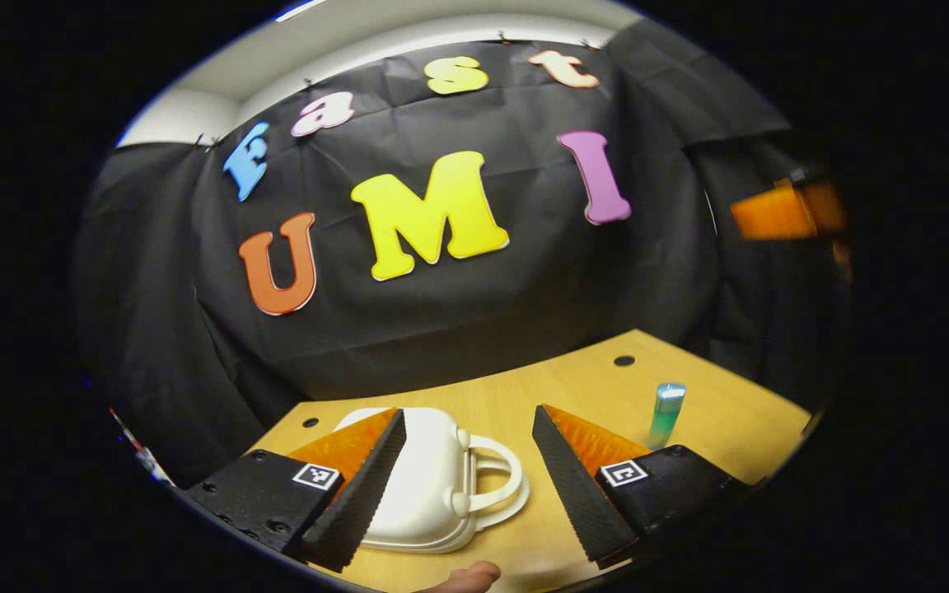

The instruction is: First open the suitcase, pack the skin care products into it, and then close the suitcase.

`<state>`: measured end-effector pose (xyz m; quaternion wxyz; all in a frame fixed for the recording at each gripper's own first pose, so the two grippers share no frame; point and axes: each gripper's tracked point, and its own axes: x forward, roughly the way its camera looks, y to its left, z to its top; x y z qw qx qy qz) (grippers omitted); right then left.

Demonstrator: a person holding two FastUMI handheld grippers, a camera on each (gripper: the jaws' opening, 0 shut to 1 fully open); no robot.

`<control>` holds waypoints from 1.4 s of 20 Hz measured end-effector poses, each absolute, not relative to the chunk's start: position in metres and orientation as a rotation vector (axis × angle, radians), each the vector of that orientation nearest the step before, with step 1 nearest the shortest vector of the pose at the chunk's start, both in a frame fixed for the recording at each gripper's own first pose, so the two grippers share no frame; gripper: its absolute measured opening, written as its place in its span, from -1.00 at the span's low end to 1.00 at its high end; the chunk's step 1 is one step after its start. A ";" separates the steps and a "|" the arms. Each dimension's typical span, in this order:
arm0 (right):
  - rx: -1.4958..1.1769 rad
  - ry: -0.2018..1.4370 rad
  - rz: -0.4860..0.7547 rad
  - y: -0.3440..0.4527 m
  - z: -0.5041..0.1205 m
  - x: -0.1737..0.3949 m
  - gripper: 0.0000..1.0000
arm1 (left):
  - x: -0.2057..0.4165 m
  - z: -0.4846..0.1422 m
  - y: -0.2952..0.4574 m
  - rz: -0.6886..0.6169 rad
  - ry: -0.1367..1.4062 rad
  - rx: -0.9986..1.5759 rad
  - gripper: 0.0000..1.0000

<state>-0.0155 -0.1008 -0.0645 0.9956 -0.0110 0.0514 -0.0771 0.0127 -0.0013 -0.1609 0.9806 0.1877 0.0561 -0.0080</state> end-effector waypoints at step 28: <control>-0.042 0.195 -0.092 -0.138 -0.117 -0.011 0.60 | 0.074 -0.309 0.016 -0.097 0.444 1.274 -0.70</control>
